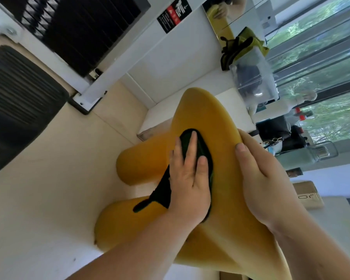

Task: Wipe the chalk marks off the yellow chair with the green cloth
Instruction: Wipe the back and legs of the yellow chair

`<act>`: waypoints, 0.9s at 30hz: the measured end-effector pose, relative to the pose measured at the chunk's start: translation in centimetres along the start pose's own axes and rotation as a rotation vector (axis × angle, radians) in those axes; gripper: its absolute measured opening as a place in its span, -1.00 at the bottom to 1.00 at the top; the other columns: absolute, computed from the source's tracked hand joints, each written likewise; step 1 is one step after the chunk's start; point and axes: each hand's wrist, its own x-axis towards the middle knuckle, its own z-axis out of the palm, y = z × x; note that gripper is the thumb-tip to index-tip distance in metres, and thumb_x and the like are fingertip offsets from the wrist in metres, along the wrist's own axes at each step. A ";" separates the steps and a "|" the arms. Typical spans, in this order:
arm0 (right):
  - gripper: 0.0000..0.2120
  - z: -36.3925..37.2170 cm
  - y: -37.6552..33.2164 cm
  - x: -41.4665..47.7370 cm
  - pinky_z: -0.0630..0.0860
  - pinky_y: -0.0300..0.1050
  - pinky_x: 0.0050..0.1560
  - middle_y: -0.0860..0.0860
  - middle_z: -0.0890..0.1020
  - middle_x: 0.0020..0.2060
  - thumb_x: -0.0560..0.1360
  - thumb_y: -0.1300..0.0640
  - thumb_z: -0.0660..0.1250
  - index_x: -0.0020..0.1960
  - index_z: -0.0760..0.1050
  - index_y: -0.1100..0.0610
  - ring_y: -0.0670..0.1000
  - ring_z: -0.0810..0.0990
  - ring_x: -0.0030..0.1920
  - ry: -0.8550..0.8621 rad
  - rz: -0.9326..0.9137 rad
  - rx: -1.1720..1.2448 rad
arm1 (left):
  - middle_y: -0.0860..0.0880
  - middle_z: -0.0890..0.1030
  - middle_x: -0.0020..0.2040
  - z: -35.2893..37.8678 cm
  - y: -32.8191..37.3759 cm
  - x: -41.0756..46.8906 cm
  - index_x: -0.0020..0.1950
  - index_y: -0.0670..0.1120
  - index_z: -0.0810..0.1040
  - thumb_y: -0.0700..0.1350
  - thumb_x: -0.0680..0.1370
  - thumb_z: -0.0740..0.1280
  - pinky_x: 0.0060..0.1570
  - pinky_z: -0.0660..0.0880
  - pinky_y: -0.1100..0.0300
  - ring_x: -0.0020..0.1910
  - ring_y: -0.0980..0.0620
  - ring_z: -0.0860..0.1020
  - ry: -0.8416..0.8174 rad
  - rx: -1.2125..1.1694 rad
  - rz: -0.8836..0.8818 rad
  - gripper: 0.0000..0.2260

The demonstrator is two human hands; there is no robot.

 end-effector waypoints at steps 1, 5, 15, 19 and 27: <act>-0.65 0.0 0.2 0.1 0.42 -0.42 -0.03 -0.56 0.55 0.01 0.49 -0.30 0.00 0.23 0.37 -0.44 -0.44 0.53 0.06 0.006 -0.005 0.002 | 0.27 -0.12 0.61 -0.2 0.2 2.0 0.44 0.57 -0.14 0.36 0.58 -0.16 0.57 -0.05 -0.15 0.61 0.12 -0.11 0.004 -0.025 -0.019 -0.58; -0.60 0.0 0.5 0.2 0.42 -0.53 -0.08 -0.56 0.49 0.07 0.50 -0.31 -0.01 0.31 0.32 -0.41 -0.50 0.48 0.06 0.024 -0.009 -0.030 | 0.13 0.14 0.62 -1.8 -0.4 12.6 0.52 0.40 0.12 0.42 0.53 -0.02 0.56 0.03 -0.14 0.58 0.00 0.14 -0.143 -0.210 -0.221 -0.45; -0.53 -0.1 0.7 0.1 0.53 -0.16 0.17 -0.38 0.61 0.12 0.55 -0.29 0.04 0.41 0.40 -0.28 -0.32 0.58 0.12 0.032 -0.002 -0.017 | 0.30 -0.12 0.61 -1.1 0.1 2.4 0.45 0.56 -0.17 0.35 0.60 -0.18 0.54 -0.02 -0.25 0.61 0.13 -0.11 -0.081 -0.005 -0.001 -0.58; -0.51 -0.1 0.9 0.4 0.53 -0.18 0.10 -0.40 0.63 0.08 0.55 -0.26 0.04 0.43 0.41 -0.25 -0.30 0.61 0.09 0.032 -0.008 -0.004 | 0.27 -0.09 0.61 -0.5 1.7 5.5 0.43 0.58 -0.16 0.38 0.54 -0.21 0.54 -0.03 -0.26 0.61 0.10 -0.10 -0.068 0.045 0.014 -0.56; -0.75 -0.1 0.6 2.0 0.44 -0.56 -0.12 -0.63 0.51 -0.02 0.55 -0.27 0.02 0.18 0.32 -0.48 -0.49 0.51 0.04 0.012 0.034 -0.030 | 0.11 0.23 0.59 -1.5 0.6 18.0 0.53 0.39 0.16 0.37 0.58 0.00 0.52 0.16 -0.15 0.53 0.01 0.24 -0.272 -0.220 -0.237 -0.50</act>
